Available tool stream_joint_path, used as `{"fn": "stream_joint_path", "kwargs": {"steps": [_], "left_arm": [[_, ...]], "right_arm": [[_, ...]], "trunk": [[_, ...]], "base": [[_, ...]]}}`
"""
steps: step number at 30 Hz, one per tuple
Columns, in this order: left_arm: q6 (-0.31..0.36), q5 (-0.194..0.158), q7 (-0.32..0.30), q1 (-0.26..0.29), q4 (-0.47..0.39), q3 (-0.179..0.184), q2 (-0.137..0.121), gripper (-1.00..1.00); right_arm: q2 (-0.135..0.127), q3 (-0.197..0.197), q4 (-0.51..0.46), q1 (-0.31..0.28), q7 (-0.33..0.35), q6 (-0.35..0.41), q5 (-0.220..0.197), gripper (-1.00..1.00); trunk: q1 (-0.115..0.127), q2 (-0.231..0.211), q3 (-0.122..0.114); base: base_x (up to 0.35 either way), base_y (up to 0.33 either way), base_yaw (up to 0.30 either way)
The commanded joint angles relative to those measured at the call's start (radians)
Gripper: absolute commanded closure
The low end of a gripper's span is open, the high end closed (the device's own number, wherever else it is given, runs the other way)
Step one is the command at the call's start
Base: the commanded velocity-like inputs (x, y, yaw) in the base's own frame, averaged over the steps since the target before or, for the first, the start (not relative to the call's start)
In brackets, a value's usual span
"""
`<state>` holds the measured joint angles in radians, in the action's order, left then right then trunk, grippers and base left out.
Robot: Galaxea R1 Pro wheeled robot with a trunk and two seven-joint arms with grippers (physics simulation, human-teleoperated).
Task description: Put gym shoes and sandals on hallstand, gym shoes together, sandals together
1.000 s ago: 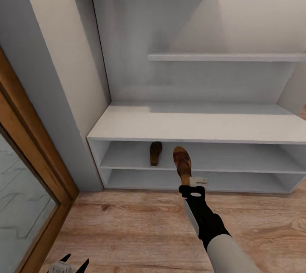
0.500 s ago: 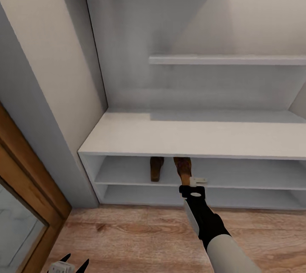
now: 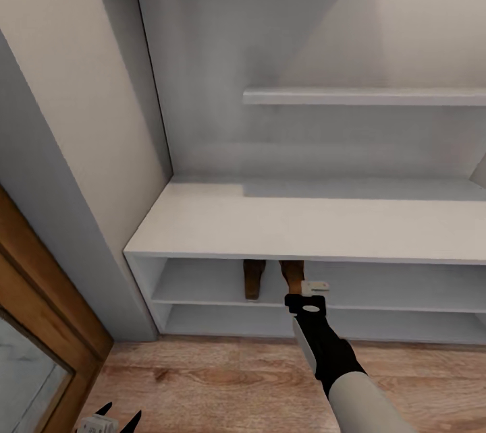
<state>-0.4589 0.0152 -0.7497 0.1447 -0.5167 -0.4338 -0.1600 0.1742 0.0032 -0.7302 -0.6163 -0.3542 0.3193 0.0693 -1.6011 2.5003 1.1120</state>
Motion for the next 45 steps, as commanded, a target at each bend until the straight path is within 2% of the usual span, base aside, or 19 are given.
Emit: {"fn": "stream_joint_path", "kwargs": {"steps": [1, 25, 31, 45], "left_arm": [[-0.003, 0.002, -0.007, 0.001, 0.001, -0.005, 0.000, -1.00], [-0.004, 0.001, -0.007, 0.001, 0.001, -0.006, 0.002, -1.00], [-0.003, 0.002, -0.007, 0.001, 0.001, -0.006, 0.002, -1.00], [-0.003, 0.002, -0.007, 0.001, 0.001, -0.007, 0.002, -1.00]], "right_arm": [[0.000, 0.000, -0.001, 0.000, -0.002, 0.007, 0.004, 1.00], [0.000, 0.000, 0.000, 0.000, -0.002, 0.007, 0.004, 1.00], [0.000, 0.000, -0.001, 0.000, -0.002, 0.007, 0.004, 1.00], [0.000, 0.000, 0.000, 0.000, -0.002, 0.007, 0.004, 1.00]], "trunk": [[0.000, 0.000, 0.001], [0.000, 0.000, 0.001], [-0.003, 0.002, 0.028], [-0.003, 0.002, 0.030]], "base": [[0.180, 0.144, 0.000], [0.074, 0.054, 0.000], [0.000, 0.000, 0.057], [0.038, 0.000, 0.014]]}}
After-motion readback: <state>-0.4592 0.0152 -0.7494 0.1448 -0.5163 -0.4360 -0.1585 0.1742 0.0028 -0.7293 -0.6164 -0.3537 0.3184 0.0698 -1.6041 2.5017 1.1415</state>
